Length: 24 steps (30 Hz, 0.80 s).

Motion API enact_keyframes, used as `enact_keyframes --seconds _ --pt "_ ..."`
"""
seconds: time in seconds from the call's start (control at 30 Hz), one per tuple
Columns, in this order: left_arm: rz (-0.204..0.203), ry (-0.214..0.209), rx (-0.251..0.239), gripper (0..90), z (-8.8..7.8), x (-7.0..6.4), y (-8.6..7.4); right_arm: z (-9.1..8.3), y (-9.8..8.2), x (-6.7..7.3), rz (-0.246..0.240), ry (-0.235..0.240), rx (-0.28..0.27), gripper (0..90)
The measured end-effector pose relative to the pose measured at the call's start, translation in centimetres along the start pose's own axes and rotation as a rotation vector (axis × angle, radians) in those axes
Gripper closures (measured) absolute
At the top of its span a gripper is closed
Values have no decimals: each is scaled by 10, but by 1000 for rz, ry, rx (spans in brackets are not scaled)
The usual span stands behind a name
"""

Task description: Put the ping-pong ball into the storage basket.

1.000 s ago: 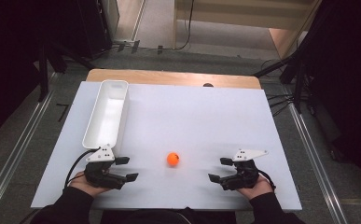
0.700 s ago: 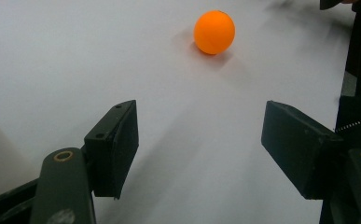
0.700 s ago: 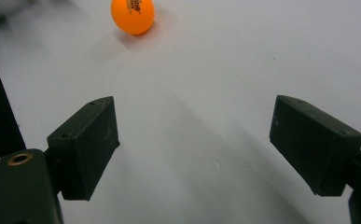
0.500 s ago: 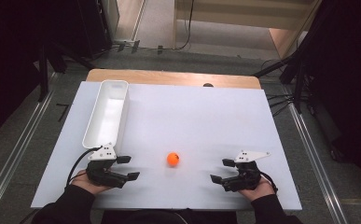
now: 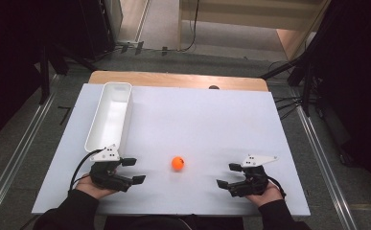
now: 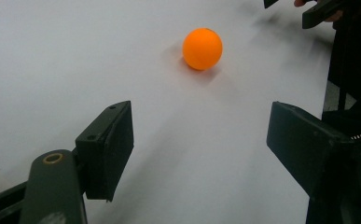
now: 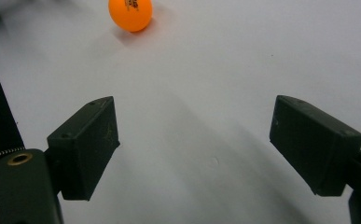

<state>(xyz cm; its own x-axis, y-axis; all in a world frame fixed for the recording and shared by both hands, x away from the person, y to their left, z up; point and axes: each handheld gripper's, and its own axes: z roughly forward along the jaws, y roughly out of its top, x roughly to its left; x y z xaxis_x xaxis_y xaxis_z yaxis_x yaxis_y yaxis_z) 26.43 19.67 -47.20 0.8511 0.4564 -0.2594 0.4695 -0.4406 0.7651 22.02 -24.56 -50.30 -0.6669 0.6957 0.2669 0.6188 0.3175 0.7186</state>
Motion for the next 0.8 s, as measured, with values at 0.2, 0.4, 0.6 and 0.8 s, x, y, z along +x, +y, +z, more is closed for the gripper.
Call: enact_keyframes --seconds 0.2,0.4,0.6,0.8 --pt "14 -11 6 171 0 -3 4 0 1 0 -4 -3 -1 140" --pt "32 -10 15 140 4 -7 8 1 2 0 -14 -1 -5 140" --pt "30 -34 -4 95 7 -11 16 0 2 0 -9 -5 -3 140" --pt "47 -45 -1 0 14 -18 24 0 1 0 -13 -8 -3 140"
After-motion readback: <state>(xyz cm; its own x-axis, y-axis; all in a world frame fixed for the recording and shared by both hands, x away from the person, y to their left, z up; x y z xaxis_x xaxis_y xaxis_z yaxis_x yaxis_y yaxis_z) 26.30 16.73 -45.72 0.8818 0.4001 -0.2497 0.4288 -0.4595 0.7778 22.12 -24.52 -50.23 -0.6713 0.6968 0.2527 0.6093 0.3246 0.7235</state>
